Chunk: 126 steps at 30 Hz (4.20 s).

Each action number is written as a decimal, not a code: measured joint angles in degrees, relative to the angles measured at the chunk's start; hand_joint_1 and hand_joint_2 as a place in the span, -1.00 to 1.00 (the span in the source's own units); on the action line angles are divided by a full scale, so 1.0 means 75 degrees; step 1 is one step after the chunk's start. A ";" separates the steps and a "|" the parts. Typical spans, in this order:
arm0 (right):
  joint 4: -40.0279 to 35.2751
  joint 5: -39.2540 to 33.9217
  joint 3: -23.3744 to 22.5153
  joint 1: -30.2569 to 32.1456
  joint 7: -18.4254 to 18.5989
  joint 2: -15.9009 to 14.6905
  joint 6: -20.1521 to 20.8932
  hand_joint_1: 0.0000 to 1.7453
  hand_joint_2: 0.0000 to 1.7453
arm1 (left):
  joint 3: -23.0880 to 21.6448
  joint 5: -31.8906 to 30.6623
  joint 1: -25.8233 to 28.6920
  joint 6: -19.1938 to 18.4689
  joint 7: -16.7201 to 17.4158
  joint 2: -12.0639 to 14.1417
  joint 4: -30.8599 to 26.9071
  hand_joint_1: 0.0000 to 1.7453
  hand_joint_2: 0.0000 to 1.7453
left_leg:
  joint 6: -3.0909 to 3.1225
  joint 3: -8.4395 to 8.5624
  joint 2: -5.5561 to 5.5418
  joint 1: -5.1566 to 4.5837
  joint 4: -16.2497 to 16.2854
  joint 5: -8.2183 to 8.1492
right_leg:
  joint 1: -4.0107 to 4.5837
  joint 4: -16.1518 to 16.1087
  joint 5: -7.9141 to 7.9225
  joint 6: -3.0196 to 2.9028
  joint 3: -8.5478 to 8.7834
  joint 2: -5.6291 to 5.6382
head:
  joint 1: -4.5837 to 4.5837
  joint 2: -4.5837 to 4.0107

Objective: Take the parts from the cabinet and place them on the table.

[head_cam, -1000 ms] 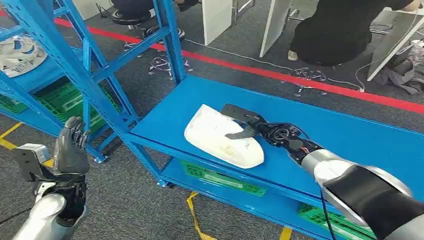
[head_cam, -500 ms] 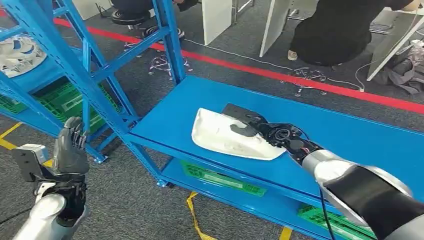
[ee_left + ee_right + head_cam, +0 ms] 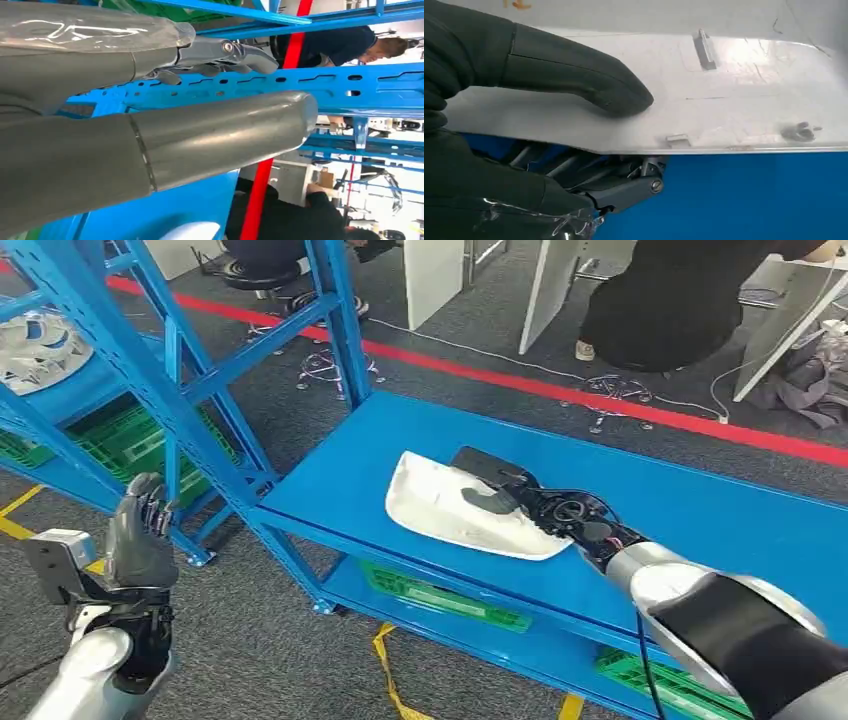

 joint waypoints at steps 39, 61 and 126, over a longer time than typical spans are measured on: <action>-0.2362 -0.4349 -0.1539 0.1312 -0.0166 -0.0023 0.1842 1.00 1.00 | 0.0032 -0.0233 0.0100 -0.0324 -0.0154 0.0055 0.0038 -1.00 -1.00 | 0.0002 -0.0037 -0.0006 0.0002 0.0000 -0.0002 | 0.0002 0.0003 -0.0001 0.0000 -0.0027 -0.0007 | 0.0000 0.0000; -0.6998 -0.5890 -0.1897 0.2619 0.0475 -0.0023 0.2259 1.00 1.00 | 0.0149 -0.0554 0.0113 -0.0784 -0.0224 0.0035 0.0192 -1.00 1.00 | 0.0003 -0.0045 -0.0002 0.0001 0.0000 -0.0004 | 0.0000 0.0002 -0.0001 0.0000 -0.0041 -0.0001 | 0.0000 0.0000; -0.8798 -0.5526 -0.1851 0.2771 0.0723 -0.0023 0.1859 1.00 1.00 | 0.0469 -0.0976 0.0297 -0.0979 -0.0516 -0.0012 0.0198 -1.00 1.00 | 0.0003 -0.0057 -0.0005 0.0001 -0.0001 -0.0004 | 0.0000 0.0002 -0.0001 0.0000 -0.0044 -0.0007 | 0.0003 0.0000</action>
